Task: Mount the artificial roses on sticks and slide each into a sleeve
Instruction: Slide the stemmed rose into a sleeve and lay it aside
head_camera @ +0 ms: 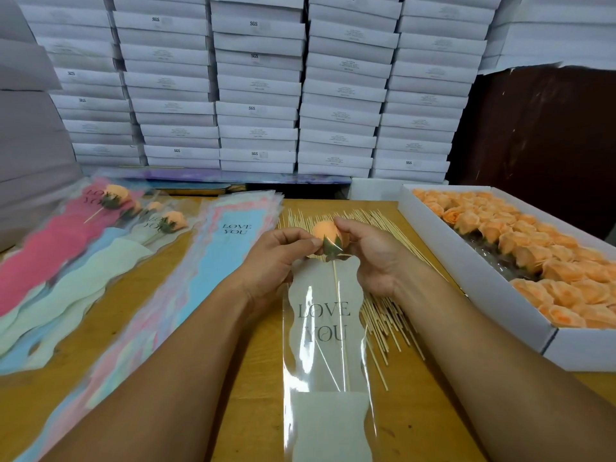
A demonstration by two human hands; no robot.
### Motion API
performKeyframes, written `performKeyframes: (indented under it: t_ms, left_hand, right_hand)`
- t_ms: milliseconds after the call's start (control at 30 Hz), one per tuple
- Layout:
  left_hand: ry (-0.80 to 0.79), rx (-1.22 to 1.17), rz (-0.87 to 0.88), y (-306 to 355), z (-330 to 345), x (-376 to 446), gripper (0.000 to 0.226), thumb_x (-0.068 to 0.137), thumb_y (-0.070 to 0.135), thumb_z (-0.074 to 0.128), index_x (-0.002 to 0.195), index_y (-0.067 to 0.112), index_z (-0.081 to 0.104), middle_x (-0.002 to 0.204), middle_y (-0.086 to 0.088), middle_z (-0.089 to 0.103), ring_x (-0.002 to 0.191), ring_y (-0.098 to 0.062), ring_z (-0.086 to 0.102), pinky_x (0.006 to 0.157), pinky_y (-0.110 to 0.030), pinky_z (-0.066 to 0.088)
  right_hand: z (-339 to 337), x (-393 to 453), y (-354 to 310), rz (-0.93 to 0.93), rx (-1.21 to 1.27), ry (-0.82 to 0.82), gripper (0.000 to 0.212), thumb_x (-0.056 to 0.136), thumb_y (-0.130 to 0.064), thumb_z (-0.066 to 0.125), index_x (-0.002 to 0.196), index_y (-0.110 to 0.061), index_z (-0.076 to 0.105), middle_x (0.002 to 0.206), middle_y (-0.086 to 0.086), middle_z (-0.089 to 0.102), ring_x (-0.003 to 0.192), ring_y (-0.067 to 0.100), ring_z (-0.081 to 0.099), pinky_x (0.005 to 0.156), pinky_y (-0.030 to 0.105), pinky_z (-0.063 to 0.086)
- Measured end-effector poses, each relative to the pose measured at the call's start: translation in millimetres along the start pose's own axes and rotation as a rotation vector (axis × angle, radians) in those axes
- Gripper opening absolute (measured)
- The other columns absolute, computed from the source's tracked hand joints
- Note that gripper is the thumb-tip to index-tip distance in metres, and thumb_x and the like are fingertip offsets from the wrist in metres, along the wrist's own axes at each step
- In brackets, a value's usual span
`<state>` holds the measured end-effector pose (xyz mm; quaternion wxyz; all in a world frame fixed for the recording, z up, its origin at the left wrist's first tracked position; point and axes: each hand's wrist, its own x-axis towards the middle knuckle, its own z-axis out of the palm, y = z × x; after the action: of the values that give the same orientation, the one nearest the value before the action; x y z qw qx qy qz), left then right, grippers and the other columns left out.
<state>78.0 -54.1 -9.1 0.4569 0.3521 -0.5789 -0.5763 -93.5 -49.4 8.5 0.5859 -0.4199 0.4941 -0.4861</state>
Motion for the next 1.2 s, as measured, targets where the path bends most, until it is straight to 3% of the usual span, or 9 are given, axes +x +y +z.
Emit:
performKeyframes:
  t_ms: [67, 167, 233, 333, 433, 533, 767, 900, 1200]
  left_hand:
    - [0.029, 0.0, 0.011, 0, 0, -1, 0.018, 0.092, 0.017, 0.068, 0.075, 0.018, 0.074, 0.087, -0.01, 0.07, 0.074, -0.025, 0.066, 0.065, -0.034, 0.054]
    - [0.077, 0.012, 0.025, 0, 1, -2, 0.019, 0.092, 0.02, 0.068, 0.074, 0.02, 0.073, 0.088, -0.009, 0.069, 0.079, -0.03, 0.064, 0.072, -0.042, 0.05]
    - [0.1, 0.002, 0.025, 1, 1, -2, 0.021, 0.092, 0.022, 0.067, 0.071, 0.021, 0.071, 0.085, -0.006, 0.068, 0.081, -0.032, 0.064, 0.072, -0.043, 0.05]
    - [0.099, -0.007, 0.033, 2, 2, -2, 0.024, 0.092, 0.022, 0.066, 0.068, 0.022, 0.069, 0.08, -0.002, 0.067, 0.078, -0.031, 0.064, 0.072, -0.044, 0.048]
    - [0.112, -0.016, 0.043, 2, 2, -1, 0.026, 0.093, 0.019, 0.065, 0.067, 0.023, 0.069, 0.076, -0.002, 0.066, 0.07, -0.028, 0.063, 0.066, -0.038, 0.051]
    - [0.124, -0.006, 0.05, 2, 2, -1, 0.024, 0.093, 0.019, 0.065, 0.07, 0.022, 0.067, 0.076, -0.003, 0.066, 0.064, -0.024, 0.066, 0.056, -0.031, 0.053]
    - [0.148, 0.056, 0.102, 5, 1, 1, 0.014, 0.097, 0.013, 0.061, 0.085, 0.008, 0.064, 0.075, 0.0, 0.064, 0.053, -0.008, 0.061, 0.048, -0.018, 0.048]
    - [0.172, 0.078, 0.115, 3, -1, 3, 0.014, 0.097, 0.013, 0.061, 0.084, 0.008, 0.064, 0.073, 0.0, 0.064, 0.052, -0.007, 0.061, 0.047, -0.017, 0.047]
    - [0.302, 0.034, 0.078, -4, -7, 11, 0.019, 0.093, 0.024, 0.067, 0.074, 0.025, 0.071, 0.088, -0.015, 0.068, 0.078, -0.042, 0.068, 0.075, -0.053, 0.057]
  right_hand:
    - [0, -1, -2, 0.008, 0.061, 0.006, 0.025, 0.098, -0.03, 0.062, 0.098, -0.007, 0.071, 0.075, 0.007, 0.073, 0.059, 0.017, 0.071, 0.053, 0.028, 0.056]
    - [-1, 1, -1, 0.009, 0.03, 0.007, 0.03, 0.099, -0.032, 0.059, 0.104, -0.004, 0.068, 0.079, 0.01, 0.073, 0.066, 0.022, 0.07, 0.064, 0.036, 0.057]
    - [-1, 1, 0, -0.003, -0.034, 0.026, 0.034, 0.1, -0.04, 0.057, 0.096, -0.008, 0.066, 0.078, 0.008, 0.07, 0.064, 0.02, 0.063, 0.065, 0.036, 0.047]
    - [0, 0, 1, -0.047, -0.117, 0.064, 0.047, 0.101, -0.053, 0.049, 0.081, -0.013, 0.064, 0.065, 0.004, 0.065, 0.046, 0.012, 0.05, 0.045, 0.025, 0.036]
    - [1, 0, 1, -0.067, -0.168, 0.091, 0.057, 0.1, -0.06, 0.044, 0.077, -0.013, 0.068, 0.056, -0.002, 0.063, 0.04, 0.009, 0.053, 0.04, 0.023, 0.039]
    - [2, -1, 1, -0.078, -0.229, 0.066, 0.063, 0.1, -0.063, 0.04, 0.095, -0.009, 0.073, 0.056, -0.003, 0.064, 0.044, 0.01, 0.059, 0.042, 0.026, 0.044]
    - [3, -2, 2, -0.103, -0.295, -0.04, 0.069, 0.098, -0.068, 0.038, 0.071, -0.019, 0.079, 0.072, 0.003, 0.071, 0.069, 0.02, 0.067, 0.064, 0.038, 0.052]
    - [1, -3, 2, -0.076, -0.287, -0.163, 0.067, 0.098, -0.069, 0.036, 0.079, -0.022, 0.08, 0.075, 0.002, 0.07, 0.069, 0.016, 0.066, 0.058, 0.033, 0.049]
    - [-8, -9, 0, 0.073, -0.138, -0.374, 0.051, 0.081, -0.046, 0.074, 0.115, -0.009, 0.067, 0.088, 0.015, 0.073, 0.055, 0.019, 0.066, 0.04, 0.021, 0.05]
